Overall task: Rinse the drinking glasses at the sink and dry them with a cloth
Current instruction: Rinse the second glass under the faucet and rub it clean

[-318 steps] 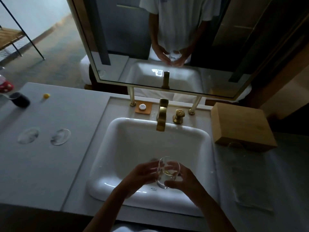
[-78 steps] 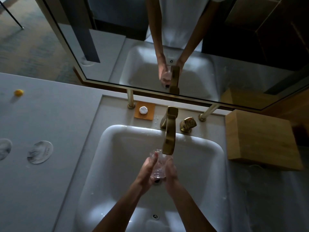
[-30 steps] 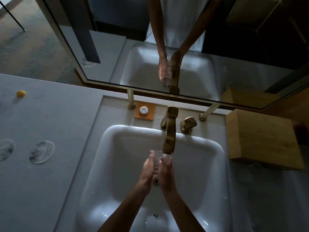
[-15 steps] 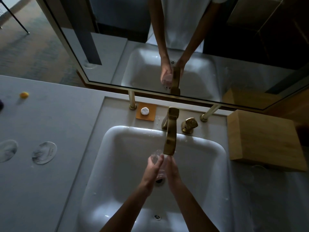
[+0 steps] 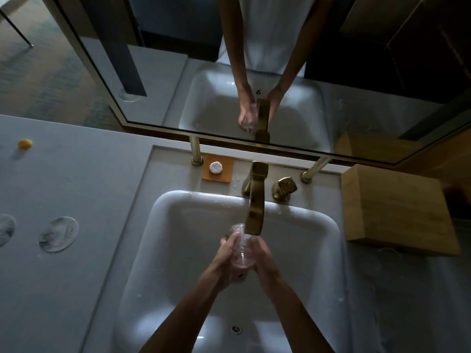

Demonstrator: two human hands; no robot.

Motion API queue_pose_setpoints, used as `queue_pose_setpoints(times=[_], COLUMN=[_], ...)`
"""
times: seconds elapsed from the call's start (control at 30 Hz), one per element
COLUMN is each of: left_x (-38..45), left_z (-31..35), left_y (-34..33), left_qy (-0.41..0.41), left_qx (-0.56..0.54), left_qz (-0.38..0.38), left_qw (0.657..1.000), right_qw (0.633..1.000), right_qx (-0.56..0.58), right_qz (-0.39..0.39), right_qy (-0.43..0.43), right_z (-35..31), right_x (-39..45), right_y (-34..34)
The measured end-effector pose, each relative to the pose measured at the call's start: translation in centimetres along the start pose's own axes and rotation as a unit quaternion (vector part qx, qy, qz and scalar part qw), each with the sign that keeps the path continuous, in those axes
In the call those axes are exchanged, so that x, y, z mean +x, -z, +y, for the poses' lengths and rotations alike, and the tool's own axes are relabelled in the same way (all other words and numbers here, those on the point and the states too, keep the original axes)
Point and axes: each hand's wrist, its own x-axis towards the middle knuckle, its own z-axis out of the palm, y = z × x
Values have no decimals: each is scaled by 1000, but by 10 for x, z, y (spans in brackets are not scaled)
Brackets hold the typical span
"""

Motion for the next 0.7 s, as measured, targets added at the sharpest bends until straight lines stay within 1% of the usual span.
queue_pose_setpoints(times=[0.1, 0.2, 0.3, 0.47, 0.57, 0.7], left_x=[1, 4, 5, 7, 5, 6], left_z=[4, 8, 9, 8, 9, 9], left_y=[2, 4, 3, 0, -1, 5], left_qy=[44, 54, 55, 60, 67, 74], left_qx=[-27, -65, -54, -36, -49, -57], left_qz=[-27, -34, -60, -102, -113, -91], left_qw=[998, 996, 995, 992, 990, 991], right_qw=[999, 996, 994, 994, 992, 992], right_qx=[-5, -24, -34, -40, -62, -54], right_qz=[7, 6, 6, -1, -9, -14], right_qy=[-45, -86, -106, -98, -111, -116], right_z=[-2, 0, -2, -11, -11, -11], right_x=[2, 7, 12, 11, 12, 10], right_y=[3, 7, 9, 11, 16, 22])
